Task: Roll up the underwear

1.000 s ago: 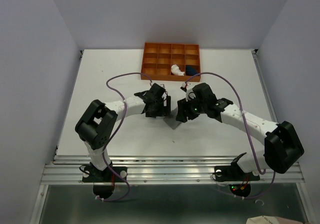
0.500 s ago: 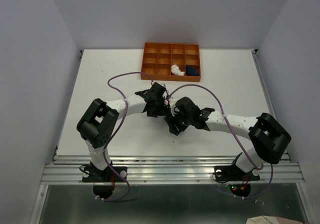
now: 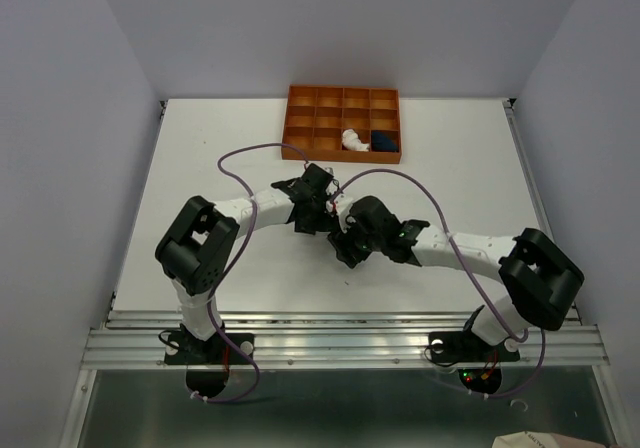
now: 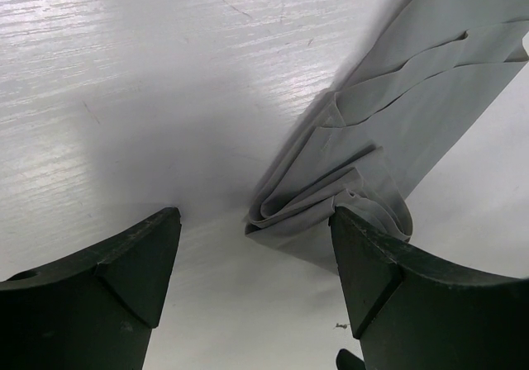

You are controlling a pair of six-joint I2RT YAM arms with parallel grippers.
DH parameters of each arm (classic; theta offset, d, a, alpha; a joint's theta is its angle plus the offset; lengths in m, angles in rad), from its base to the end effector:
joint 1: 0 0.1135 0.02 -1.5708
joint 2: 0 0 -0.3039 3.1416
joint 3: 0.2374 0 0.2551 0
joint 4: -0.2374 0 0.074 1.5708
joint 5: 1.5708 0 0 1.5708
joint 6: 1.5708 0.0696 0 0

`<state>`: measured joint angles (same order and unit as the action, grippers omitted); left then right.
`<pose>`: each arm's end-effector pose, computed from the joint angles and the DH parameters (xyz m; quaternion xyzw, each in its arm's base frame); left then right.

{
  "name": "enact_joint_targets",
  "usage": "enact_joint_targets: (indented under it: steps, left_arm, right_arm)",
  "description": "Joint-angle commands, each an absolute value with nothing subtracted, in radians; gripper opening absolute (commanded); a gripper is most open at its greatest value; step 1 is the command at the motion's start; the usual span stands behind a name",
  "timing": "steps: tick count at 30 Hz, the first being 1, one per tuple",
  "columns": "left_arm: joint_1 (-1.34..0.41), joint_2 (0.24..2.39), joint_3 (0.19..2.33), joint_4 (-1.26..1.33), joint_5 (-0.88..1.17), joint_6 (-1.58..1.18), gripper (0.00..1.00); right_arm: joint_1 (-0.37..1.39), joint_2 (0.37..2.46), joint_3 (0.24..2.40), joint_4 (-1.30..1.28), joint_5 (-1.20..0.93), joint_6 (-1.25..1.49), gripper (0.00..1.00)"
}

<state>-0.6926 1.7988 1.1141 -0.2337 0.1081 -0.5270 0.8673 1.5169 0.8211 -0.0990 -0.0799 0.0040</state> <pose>0.3074 -0.2648 0.1854 0.0955 0.9412 -0.2252 0.2330 0.2111 0.2574 0.2017 -0.4007 0.8338 0.1930 0.3271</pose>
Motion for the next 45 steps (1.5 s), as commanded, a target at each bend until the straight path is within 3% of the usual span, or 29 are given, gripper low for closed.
enact_joint_targets:
  steps: [1,17,29,40,45]
  left_arm:
    - [-0.699,1.833,1.118,-0.304,0.129,-0.506,0.84]
    - [-0.698,1.856,1.140,-0.334,0.133,-0.511,0.84]
    - [-0.681,1.875,1.155,-0.368,0.115,-0.525,0.79]
    - [-0.675,1.884,1.166,-0.377,0.101,-0.560,0.76]
    - [-0.675,1.864,1.161,-0.396,0.081,-0.569,0.76]
  right_arm:
    - [0.877,1.474,0.813,-0.012,-0.121,-0.029,0.61]
    - [0.877,1.641,0.864,0.003,-0.052,-0.057,0.60]
    - [0.887,1.677,0.862,-0.095,0.023,-0.026,0.43]
    - [0.976,1.724,0.914,-0.187,0.173,-0.066,0.40]
    - [0.999,1.738,0.917,-0.184,0.222,-0.072,0.20]
